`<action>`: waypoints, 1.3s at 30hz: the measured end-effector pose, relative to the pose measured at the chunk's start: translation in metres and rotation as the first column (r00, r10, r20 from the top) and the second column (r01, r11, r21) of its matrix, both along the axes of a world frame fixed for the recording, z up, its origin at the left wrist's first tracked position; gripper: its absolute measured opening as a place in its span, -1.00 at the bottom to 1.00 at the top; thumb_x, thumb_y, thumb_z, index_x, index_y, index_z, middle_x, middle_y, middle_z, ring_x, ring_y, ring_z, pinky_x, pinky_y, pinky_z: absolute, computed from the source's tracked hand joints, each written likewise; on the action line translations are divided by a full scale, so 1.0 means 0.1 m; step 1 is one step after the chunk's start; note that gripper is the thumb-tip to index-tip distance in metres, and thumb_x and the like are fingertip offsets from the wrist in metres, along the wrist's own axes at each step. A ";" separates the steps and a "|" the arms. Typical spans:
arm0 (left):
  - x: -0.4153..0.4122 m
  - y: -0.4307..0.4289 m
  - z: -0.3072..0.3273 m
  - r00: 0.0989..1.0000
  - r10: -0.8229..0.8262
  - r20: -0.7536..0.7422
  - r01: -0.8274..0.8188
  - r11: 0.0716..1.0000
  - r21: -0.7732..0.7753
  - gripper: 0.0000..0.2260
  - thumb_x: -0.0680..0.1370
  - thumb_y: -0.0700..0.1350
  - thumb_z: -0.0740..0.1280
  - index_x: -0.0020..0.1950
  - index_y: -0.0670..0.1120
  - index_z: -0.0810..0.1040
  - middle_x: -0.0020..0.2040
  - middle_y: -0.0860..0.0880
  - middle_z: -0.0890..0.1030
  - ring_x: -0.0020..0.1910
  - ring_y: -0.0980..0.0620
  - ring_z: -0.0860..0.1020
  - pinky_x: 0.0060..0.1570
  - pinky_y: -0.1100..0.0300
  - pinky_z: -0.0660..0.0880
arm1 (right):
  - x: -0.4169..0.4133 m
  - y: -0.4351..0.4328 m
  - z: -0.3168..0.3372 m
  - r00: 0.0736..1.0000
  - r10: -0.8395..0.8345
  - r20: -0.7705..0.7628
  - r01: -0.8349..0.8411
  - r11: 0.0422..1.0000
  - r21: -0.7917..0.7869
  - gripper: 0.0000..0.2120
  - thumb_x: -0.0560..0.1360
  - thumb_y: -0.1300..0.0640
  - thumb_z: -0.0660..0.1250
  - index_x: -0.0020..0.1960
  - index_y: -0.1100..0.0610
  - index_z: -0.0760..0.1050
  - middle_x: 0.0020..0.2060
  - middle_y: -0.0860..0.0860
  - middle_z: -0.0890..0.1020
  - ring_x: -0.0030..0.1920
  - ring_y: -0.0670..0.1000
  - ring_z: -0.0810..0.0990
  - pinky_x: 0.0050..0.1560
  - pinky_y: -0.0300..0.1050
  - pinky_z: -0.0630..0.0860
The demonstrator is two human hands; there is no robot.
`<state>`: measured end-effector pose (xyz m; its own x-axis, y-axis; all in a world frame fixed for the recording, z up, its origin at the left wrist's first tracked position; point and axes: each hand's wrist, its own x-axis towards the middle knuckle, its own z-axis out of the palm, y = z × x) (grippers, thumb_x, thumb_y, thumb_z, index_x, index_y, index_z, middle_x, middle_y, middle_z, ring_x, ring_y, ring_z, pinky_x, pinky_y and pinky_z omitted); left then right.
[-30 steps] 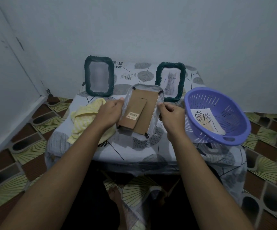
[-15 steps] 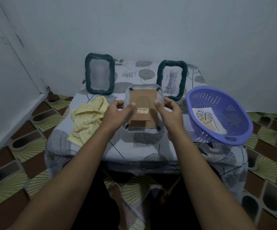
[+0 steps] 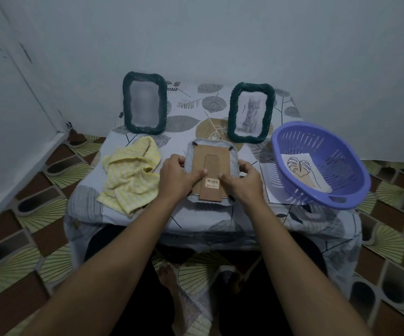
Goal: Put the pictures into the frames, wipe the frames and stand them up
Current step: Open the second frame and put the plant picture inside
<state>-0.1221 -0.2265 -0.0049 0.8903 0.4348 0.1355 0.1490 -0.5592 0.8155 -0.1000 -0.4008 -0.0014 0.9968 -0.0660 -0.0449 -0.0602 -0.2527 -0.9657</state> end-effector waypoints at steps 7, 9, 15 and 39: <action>0.02 -0.02 -0.21 0.997 -0.029 -0.072 0.038 0.991 0.127 -0.46 0.33 0.18 0.57 0.05 -0.16 0.50 -0.02 -0.04 0.51 0.05 -0.07 0.50 -0.13 0.16 0.31 | 0.05 -0.01 -0.18 0.997 0.013 -0.071 -0.029 0.975 -0.219 -0.32 0.20 -0.11 0.54 0.27 0.04 0.48 0.11 0.07 0.59 0.07 0.09 0.61 0.14 0.13 0.60; 0.03 -0.02 -0.23 0.995 -0.034 -0.094 0.047 0.989 0.139 -0.45 0.34 0.18 0.57 0.06 -0.18 0.51 -0.02 -0.04 0.50 0.06 -0.08 0.49 -0.12 0.16 0.31 | 0.07 0.00 -0.24 0.997 0.014 -0.082 -0.040 0.947 -0.318 -0.19 0.14 -0.25 0.45 0.34 0.01 0.44 0.18 0.07 0.56 0.16 0.11 0.58 0.22 0.16 0.53; 0.07 0.00 -0.25 0.990 -0.038 -0.133 0.059 0.986 0.157 -0.47 0.35 0.20 0.56 -0.01 -0.15 0.45 -0.06 -0.06 0.49 0.00 -0.07 0.48 -0.14 0.14 0.31 | 0.12 -0.03 -0.23 0.996 0.056 -0.069 -0.086 0.793 -0.603 -0.28 0.44 -0.19 0.39 0.50 0.05 0.29 0.37 0.09 0.41 0.41 0.15 0.29 0.36 0.10 0.20; 0.36 0.14 -0.40 0.995 -0.040 -0.093 0.055 0.985 0.163 -0.57 0.56 0.15 0.25 0.23 -0.16 0.53 0.13 -0.20 0.57 0.14 -0.21 0.52 0.17 -0.11 0.47 | 0.30 -0.09 -0.39 0.905 0.416 -0.086 -0.309 0.507 -0.805 -0.50 0.65 -0.22 -0.03 0.58 -0.25 0.06 0.63 0.02 -0.07 0.61 0.09 -0.07 0.55 0.16 -0.16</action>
